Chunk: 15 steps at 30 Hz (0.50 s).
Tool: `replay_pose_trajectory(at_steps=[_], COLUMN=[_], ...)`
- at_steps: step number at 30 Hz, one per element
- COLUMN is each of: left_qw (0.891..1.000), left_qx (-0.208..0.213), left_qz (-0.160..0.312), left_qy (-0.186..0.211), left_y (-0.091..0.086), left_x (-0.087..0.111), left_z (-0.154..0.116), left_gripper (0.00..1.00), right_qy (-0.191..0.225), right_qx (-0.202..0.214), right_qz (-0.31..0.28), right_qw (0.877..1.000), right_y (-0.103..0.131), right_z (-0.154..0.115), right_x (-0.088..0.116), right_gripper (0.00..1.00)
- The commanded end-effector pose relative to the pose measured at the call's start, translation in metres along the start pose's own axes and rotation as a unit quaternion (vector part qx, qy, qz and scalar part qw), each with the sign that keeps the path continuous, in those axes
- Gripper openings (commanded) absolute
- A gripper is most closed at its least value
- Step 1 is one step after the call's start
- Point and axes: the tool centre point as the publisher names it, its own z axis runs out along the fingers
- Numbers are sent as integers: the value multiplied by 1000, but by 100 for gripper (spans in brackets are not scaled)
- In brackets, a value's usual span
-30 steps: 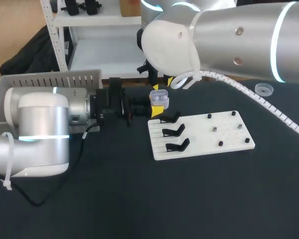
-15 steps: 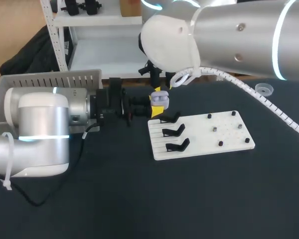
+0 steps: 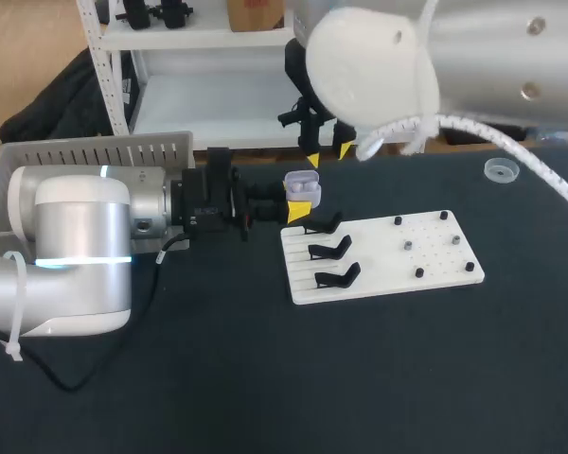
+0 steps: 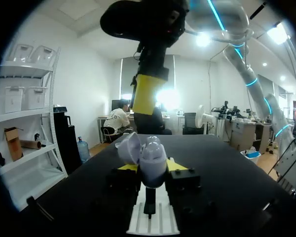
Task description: Pick up each earbud case from the left stands, insert the matching earbuds, close the lid, and place the case in the box.
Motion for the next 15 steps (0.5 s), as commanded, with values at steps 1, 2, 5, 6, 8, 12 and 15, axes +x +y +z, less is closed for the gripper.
replay_pose_trajectory(at_steps=[1,2,5,6,8,12,15], left_qw=[1000,1000,1000,1000,1000,1000,1000], left_qx=[-2,-2,-2,-2,-2,-2,-2], left_qz=[1,1,1,1,1,1,1], left_qy=[-1,-1,-1,-1,-1,-1,-1], left_y=[-1,-1,-1,-1,-1,-1,-1], left_x=[1,1,1,1,1,1,1], left_z=[0,0,0,0,0,0,0], left_gripper=[0,0,0,0,0,0,0], right_qy=[-40,-43,-40,-37,-24,-14,-8], right_qx=[1,5,6,4,8,10,8], right_qz=[12,16,22,22,23,19,22], right_qw=[999,999,999,999,999,1000,1000], right_y=[1,1,3,3,5,6,5], right_z=[8,10,19,23,32,44,48], right_x=[-15,-21,-36,-39,-41,-41,-40], right_gripper=[37,37,37,36,36,36,36])
